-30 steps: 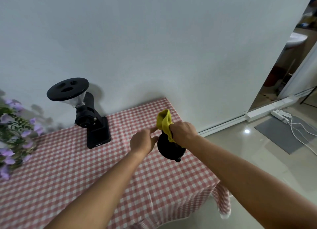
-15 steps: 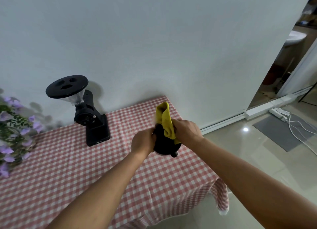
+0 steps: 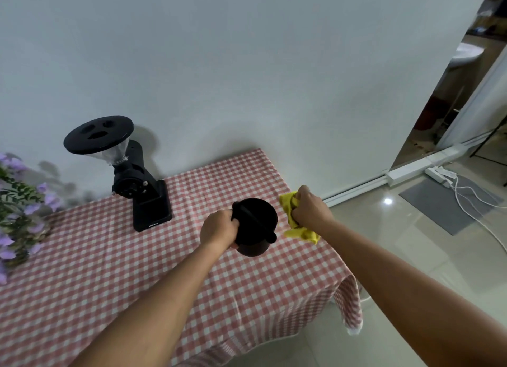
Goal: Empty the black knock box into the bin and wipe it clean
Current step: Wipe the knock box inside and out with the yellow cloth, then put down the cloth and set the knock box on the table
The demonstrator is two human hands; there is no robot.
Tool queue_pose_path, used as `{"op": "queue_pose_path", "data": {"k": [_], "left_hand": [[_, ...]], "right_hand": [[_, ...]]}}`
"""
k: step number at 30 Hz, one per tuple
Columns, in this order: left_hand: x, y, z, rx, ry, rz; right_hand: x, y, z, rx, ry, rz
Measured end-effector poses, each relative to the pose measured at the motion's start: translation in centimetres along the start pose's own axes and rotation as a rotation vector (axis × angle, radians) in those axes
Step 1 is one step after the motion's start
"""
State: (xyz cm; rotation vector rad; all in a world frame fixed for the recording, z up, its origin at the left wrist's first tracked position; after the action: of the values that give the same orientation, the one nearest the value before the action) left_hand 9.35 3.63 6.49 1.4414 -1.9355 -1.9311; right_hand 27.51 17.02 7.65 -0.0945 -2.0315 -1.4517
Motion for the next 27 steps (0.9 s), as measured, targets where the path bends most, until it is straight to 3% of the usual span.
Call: {"op": "queue_pose_path", "data": {"k": [3,8,11,15,20,27], "left_hand": [[0.2,-0.6,0.1,0.028,0.005,-0.014],[0.6,-1.5,0.0,0.07,0.051,-0.065],[1.1,-1.9,-0.2,0.083,0.077,-0.087],[1.7,-2.4,-0.3,0.093,0.116,-0.115],[2.3,-2.5,-0.4,0.102,0.144,-0.11],[2.6,-2.5,-0.8,0.089,0.154,-0.08]], "right_hand": [[-0.8,-0.2,0.0,0.011,-0.036,0.063],[-2.4,-0.9,0.1,0.058,-0.149,0.524],[-4.0,-1.4,-0.1,0.102,-0.241,0.647],[-6.4,-2.8,-0.7,0.255,-0.399,0.9],[-7.9,-4.1,-2.4,0.429,-0.429,1.064],[-10.5,-5.5,-2.2,0.388,-0.565,1.366]]}}
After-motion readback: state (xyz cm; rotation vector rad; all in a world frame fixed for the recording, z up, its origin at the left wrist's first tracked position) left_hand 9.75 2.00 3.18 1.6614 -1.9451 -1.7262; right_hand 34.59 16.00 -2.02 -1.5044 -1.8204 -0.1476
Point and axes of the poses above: each hand's wrist, its own z-axis towards the middle knuckle, its own y-axis out of the back of the hand, x = y × z, the point moved 1 cm from there along z, towards the middle knuckle, and after that the axes turned 3 degrees about y, right-handed, at the moved point
